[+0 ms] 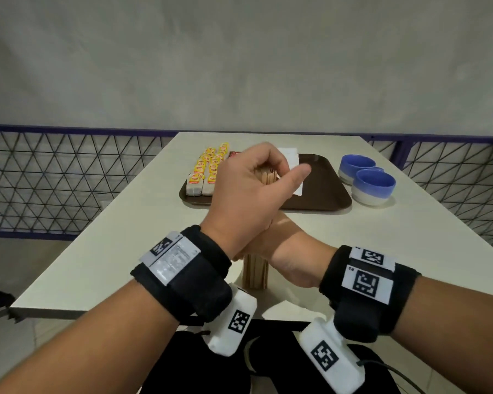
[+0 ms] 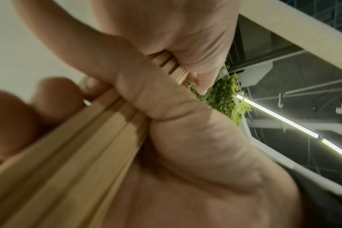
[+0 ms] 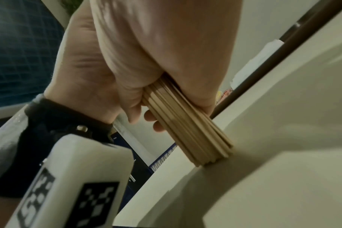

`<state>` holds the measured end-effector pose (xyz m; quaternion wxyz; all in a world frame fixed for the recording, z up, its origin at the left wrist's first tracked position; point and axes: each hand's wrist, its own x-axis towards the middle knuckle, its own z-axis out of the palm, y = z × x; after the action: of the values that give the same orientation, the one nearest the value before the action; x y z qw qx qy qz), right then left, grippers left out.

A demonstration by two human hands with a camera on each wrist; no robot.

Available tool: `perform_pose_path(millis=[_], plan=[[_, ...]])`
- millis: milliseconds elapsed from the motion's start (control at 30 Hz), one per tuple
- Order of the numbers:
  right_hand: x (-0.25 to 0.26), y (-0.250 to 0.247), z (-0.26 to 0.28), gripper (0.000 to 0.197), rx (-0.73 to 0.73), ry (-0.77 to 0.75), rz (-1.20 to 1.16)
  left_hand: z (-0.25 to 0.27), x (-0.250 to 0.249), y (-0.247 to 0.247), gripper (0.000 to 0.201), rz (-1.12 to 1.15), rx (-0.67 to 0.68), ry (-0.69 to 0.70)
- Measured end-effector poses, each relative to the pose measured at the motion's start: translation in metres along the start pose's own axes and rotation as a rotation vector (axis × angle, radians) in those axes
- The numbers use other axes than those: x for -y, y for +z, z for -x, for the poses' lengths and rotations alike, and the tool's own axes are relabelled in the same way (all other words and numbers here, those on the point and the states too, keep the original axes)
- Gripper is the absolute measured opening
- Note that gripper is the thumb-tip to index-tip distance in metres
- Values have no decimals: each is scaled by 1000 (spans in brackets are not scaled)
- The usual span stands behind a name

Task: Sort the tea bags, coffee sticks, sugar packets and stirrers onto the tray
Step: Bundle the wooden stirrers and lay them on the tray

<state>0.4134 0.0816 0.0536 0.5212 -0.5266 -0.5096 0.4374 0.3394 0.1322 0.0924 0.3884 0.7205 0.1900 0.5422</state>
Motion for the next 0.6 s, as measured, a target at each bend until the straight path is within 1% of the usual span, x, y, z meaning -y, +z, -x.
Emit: perform_pose_path(millis=[100,167,233,300,400,433,467,500,533,600], plan=[[0,-2,-1,33,29,19,28,1,4,-2,31,-56,3,55],[-1,-4,-2,28,53,13,34,-1,5,-3,33,-100,16,92],[-4,-4,0,25,44,1,14,-1,8,-3,29,-161,49,130],[-5,-3,2,29,31,-4,-17,1,10,-4,23,-224,59,152],[-6,-2,0,27,52,11,-21,-4,4,-5,31,-227,13,173],[-7,-2,-1,28,50,24,-10,-6,-1,-6,32,-216,1,186],[-8,-2,-3,32,41,37,0,-8,-6,-7,30,-216,3,201],[-9,-2,-3,39,34,50,17,-11,-10,-8,26,-243,30,215],[-9,-1,-4,44,31,53,36,-13,-13,-10,26,-311,93,209],[-8,0,-4,46,26,41,60,-16,-17,-11,35,-558,278,165]])
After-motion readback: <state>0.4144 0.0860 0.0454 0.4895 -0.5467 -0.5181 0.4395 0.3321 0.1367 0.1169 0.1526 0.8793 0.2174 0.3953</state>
